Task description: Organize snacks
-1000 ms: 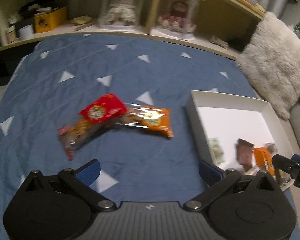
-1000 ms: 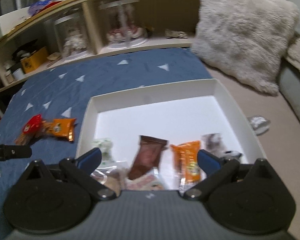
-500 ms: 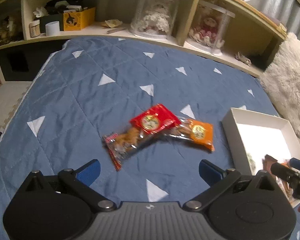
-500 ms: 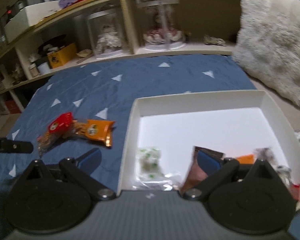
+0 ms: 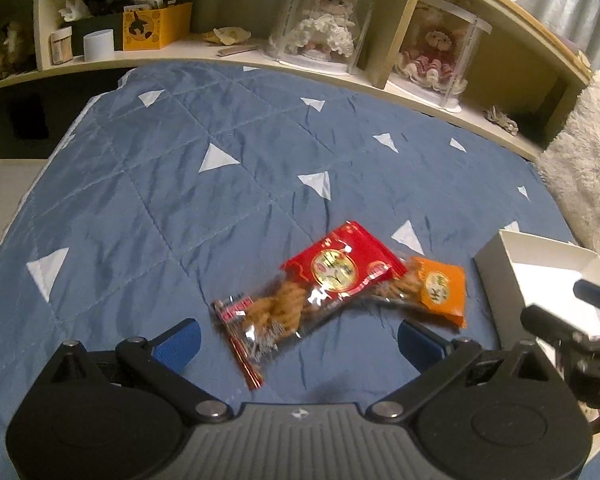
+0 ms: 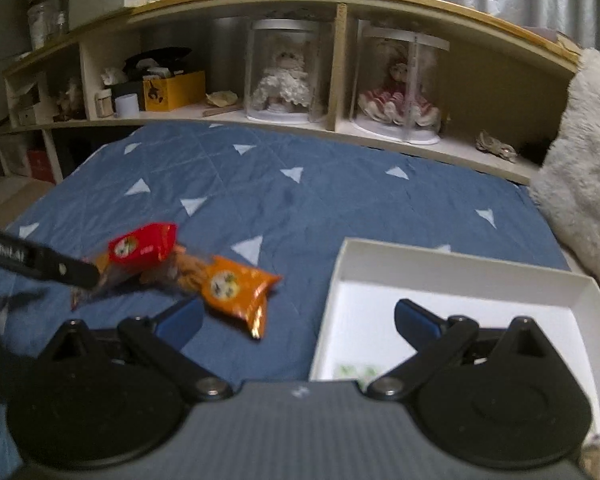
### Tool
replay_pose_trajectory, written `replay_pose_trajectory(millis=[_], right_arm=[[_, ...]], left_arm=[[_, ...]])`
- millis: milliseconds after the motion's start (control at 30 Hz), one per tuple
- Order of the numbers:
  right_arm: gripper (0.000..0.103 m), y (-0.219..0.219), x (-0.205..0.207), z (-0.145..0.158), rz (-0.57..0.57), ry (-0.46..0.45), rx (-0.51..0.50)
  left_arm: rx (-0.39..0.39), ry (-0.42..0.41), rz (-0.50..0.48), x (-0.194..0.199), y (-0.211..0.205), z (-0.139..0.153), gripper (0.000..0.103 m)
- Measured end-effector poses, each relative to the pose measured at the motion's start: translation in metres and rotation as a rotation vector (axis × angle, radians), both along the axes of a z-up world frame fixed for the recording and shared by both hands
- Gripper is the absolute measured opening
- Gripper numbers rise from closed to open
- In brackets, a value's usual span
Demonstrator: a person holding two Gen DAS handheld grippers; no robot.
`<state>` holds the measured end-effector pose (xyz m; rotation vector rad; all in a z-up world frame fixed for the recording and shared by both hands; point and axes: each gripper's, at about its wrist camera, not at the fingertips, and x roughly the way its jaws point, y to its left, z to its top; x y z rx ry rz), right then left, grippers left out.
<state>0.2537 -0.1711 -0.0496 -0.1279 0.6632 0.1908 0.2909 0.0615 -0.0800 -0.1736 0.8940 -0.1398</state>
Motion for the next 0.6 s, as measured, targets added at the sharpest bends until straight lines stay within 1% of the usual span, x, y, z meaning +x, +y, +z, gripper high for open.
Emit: replay_pose_trajectory(millis=[133, 233, 333, 400, 467, 500, 600], right_arm=[[0.102, 0.001, 0.025, -0.003, -0.007, 0.004, 0.004], [0.102, -0.005, 0.045, -0.007, -0.03, 0.035, 0.023], [0.089, -0.011, 0.059, -0.011, -0.026, 0.051, 0.067], [0.077, -0.014, 0.07, -0.012, -0.031, 0.063, 0.093], [0.07, -0.017, 0.077, -0.014, -0.026, 0.076, 0.129], [0.068, -0.018, 0.08, -0.015, -0.019, 0.085, 0.147], [0.068, -0.021, 0.084, -0.02, -0.017, 0.101, 0.172]], left_arm=[[-0.002, -0.026, -0.008, 0.014, 0.002, -0.005, 0.103], [-0.031, -0.06, -0.035, 0.023, 0.003, -0.012, 0.103], [-0.075, -0.063, -0.051, 0.032, 0.005, -0.022, 0.103], [-0.113, -0.056, -0.062, 0.037, 0.006, -0.029, 0.103], [-0.138, -0.04, -0.087, 0.04, 0.005, -0.033, 0.103], [-0.152, -0.027, -0.107, 0.04, 0.004, -0.034, 0.103], [-0.202, 0.022, -0.181, 0.041, 0.001, -0.031, 0.103]])
